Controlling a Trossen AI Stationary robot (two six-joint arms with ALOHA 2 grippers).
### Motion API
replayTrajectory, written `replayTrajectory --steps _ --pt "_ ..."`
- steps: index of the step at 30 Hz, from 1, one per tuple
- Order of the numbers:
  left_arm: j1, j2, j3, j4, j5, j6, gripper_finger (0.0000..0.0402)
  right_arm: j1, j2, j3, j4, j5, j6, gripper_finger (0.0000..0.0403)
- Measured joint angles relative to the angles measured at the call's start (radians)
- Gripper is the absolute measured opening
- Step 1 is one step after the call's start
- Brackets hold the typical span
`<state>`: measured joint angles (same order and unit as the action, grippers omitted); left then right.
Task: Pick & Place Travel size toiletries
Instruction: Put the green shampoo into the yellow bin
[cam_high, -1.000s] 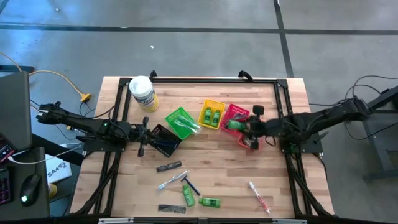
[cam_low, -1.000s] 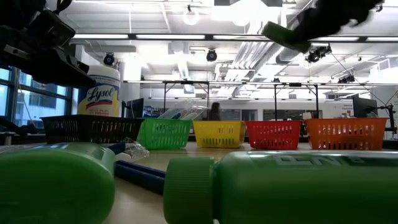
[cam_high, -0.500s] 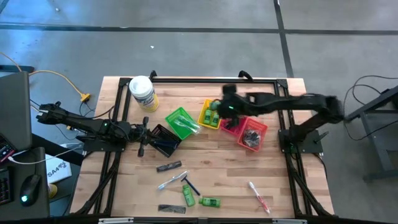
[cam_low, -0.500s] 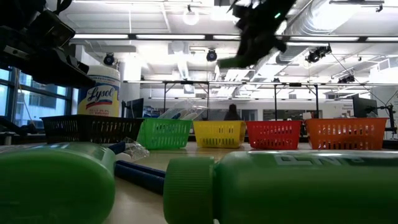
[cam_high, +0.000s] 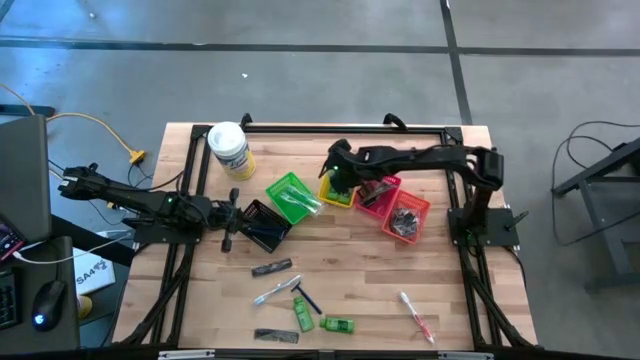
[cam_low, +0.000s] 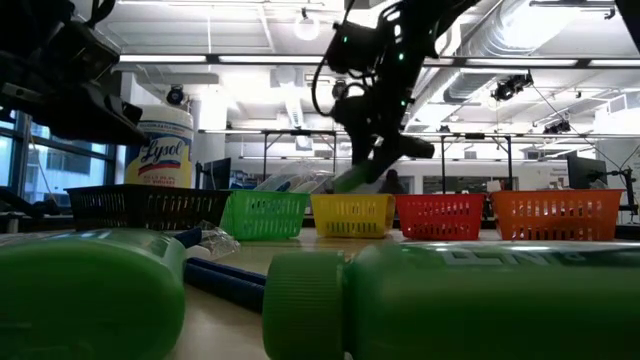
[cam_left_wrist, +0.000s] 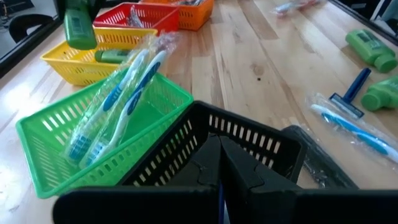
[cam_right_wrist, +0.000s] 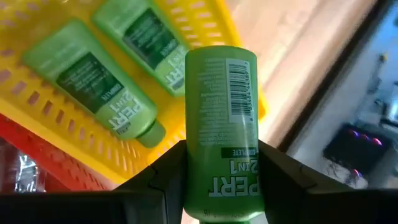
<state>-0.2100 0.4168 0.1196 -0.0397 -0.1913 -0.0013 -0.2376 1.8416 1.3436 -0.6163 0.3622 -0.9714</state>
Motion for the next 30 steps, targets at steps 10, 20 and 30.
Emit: replayTrajectory --steps 10,20,30 --pt "0.0 0.0 0.0 -0.023 0.0 0.001 0.0 -0.02 0.032 0.0 0.054 -0.164 -0.156 0.0152" --pt "0.0 0.0 0.0 -0.022 0.0 -0.002 0.0 -0.012 0.032 0.0 0.0 -0.157 -0.099 0.0155" --pt "0.0 0.0 0.0 -0.01 0.0 -0.015 0.0 0.009 0.053 0.0 -0.006 -0.158 -0.107 0.0219"
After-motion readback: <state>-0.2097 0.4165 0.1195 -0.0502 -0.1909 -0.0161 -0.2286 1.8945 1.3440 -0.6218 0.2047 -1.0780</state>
